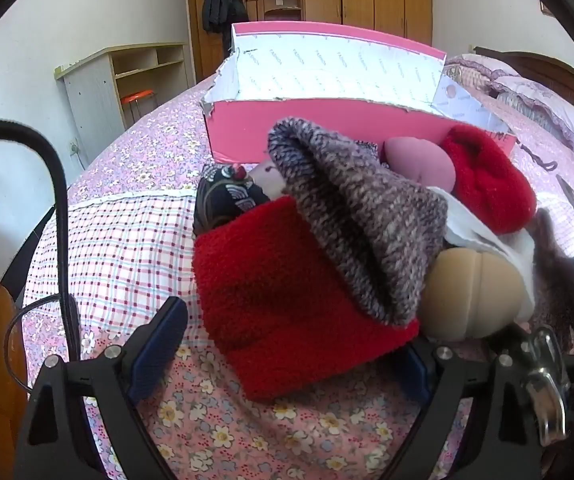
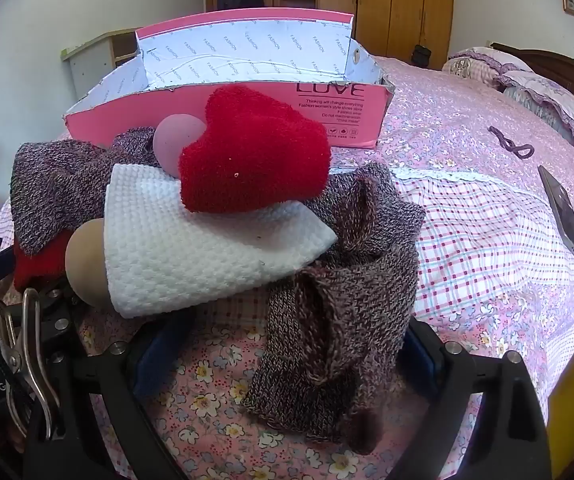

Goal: Organize soft objects
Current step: 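Move both tools toward the pile of soft items beside the box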

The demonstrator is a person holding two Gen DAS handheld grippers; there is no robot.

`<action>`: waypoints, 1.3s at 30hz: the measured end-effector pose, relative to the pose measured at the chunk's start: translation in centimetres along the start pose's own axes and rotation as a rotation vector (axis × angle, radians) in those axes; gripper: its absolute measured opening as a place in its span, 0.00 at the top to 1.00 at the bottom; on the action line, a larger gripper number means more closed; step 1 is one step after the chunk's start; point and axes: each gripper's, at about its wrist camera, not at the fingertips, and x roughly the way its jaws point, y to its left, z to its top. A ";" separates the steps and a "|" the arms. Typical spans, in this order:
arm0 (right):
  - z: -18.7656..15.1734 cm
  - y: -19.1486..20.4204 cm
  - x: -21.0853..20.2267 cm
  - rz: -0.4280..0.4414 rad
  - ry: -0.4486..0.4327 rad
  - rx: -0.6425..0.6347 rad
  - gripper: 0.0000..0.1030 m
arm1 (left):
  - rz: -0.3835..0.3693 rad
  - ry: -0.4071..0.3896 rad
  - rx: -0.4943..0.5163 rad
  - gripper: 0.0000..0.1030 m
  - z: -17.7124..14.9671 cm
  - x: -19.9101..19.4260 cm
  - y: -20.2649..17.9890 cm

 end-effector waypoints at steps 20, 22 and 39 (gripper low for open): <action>0.2 -1.8 -2.0 0.072 0.037 0.003 0.14 | -0.077 0.041 0.077 0.19 0.8 -3.5 2.0; 0.6 -1.8 -2.3 0.080 0.034 0.012 0.14 | -0.074 0.025 0.085 0.19 0.2 -4.9 2.6; 0.6 -3.0 -4.4 0.138 0.028 0.077 0.15 | -0.141 0.029 -0.011 0.19 -0.1 -8.7 5.6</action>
